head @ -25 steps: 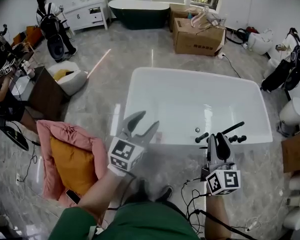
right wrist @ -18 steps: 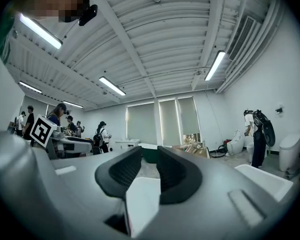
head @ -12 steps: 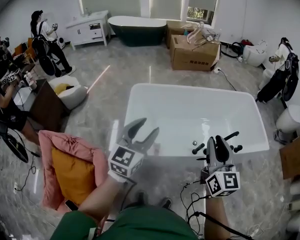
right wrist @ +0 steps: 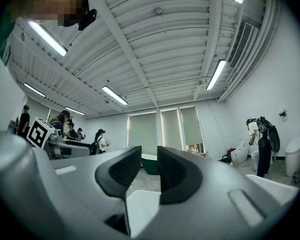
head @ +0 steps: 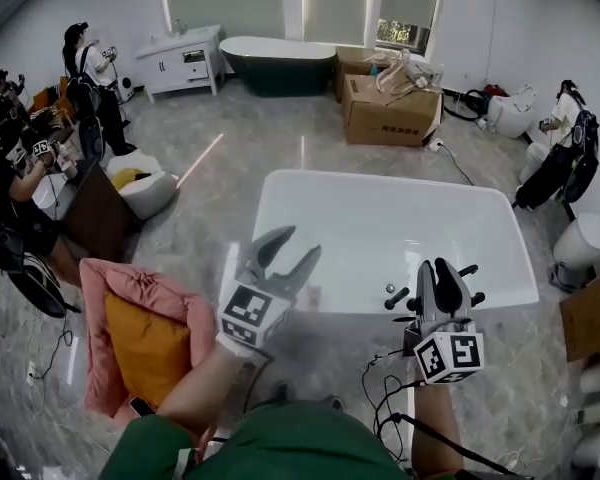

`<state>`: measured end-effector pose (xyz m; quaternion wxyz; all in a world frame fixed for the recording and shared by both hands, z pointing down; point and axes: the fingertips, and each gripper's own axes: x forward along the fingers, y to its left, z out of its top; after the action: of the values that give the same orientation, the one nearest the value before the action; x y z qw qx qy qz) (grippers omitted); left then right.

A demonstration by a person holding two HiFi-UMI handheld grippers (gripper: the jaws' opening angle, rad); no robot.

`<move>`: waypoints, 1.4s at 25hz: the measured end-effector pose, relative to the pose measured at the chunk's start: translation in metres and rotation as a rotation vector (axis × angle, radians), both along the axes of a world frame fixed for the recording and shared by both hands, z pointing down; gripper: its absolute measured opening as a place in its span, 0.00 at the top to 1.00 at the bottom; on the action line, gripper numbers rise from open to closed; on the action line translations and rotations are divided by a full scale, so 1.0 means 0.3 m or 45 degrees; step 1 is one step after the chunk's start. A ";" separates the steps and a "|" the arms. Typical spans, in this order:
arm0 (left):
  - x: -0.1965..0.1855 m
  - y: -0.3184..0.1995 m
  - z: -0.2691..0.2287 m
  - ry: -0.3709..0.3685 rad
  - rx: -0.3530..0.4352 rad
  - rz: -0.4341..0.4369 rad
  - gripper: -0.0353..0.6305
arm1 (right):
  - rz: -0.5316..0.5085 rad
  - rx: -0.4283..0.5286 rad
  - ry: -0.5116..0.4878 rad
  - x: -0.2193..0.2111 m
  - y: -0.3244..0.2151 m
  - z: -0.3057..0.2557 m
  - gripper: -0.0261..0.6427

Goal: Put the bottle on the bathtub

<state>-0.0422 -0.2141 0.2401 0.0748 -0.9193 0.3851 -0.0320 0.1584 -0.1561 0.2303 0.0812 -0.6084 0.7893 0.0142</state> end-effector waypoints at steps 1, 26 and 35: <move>0.007 -0.005 -0.001 0.000 0.004 -0.002 0.63 | -0.001 0.004 0.005 0.005 -0.007 0.001 0.84; 0.030 -0.062 0.055 -0.002 -0.065 -0.058 0.63 | -0.063 -0.046 0.011 0.037 -0.101 0.053 0.84; 0.053 -0.075 0.084 -0.014 -0.085 -0.069 0.63 | -0.072 -0.055 0.020 0.053 -0.117 0.072 0.84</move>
<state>-0.0263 -0.2365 0.2653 0.0454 -0.9103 0.4082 -0.0518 0.1743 -0.1912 0.2518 0.0623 -0.5875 0.8068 -0.0005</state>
